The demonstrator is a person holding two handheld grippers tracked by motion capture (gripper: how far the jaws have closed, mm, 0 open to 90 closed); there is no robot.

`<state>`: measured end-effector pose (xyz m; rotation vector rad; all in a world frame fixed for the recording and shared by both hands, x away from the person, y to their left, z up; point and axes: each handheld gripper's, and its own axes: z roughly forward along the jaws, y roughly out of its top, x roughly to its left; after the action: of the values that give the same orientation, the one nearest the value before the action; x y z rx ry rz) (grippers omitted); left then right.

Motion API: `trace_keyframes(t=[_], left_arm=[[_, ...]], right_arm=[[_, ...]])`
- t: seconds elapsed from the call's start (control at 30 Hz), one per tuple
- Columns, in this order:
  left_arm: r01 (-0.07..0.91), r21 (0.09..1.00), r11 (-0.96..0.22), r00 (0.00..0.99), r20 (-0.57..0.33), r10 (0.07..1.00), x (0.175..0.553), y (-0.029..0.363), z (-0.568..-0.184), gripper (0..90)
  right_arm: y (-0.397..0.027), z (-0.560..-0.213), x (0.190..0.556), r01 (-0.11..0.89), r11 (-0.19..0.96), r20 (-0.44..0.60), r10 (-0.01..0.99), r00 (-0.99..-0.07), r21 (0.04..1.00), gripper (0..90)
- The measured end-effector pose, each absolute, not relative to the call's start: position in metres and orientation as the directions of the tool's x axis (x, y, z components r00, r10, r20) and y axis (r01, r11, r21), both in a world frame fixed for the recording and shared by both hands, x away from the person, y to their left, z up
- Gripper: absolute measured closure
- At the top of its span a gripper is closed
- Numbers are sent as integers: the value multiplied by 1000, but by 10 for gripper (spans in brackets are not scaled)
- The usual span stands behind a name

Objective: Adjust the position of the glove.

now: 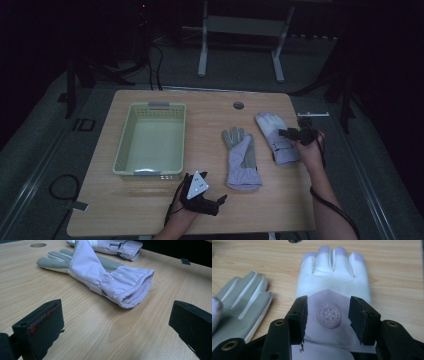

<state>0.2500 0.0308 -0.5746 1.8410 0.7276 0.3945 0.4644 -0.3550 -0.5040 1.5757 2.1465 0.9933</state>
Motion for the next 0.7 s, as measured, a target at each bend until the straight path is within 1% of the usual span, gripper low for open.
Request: trace_keyframes(t=[0.1, 0.17, 0.23, 0.27, 0.3, 0.37, 0.7], left_arm=[[295, 923, -245, 759, -71, 647, 250, 31, -575, 0], [297, 923, -244, 758, -73, 648, 250, 31, -575, 1], [297, 923, -245, 756, -70, 651, 250, 31, -575, 0], [296, 923, -247, 756, -68, 652, 250, 31, -575, 1], [295, 923, -248, 755, -66, 652, 250, 31, -575, 0], [298, 923, -243, 754, -71, 653, 250, 31, -575, 0], [310, 921, -235, 751, -85, 655, 251, 32, -575, 0]], right_arm=[[-351, -512, 468, 730, 175, 143, 925, -351, 661, 493], [-349, -519, 470, 740, 210, 101, 931, -351, 639, 496], [-349, -526, 471, 751, 238, 73, 932, -356, 616, 522], [-348, -530, 471, 748, 252, 58, 931, -361, 614, 560], [-347, -532, 471, 745, 254, 65, 927, -370, 617, 588], [-344, -533, 471, 738, 262, 54, 925, -375, 622, 612], [-345, -535, 470, 741, 234, 79, 929, -361, 630, 645]])
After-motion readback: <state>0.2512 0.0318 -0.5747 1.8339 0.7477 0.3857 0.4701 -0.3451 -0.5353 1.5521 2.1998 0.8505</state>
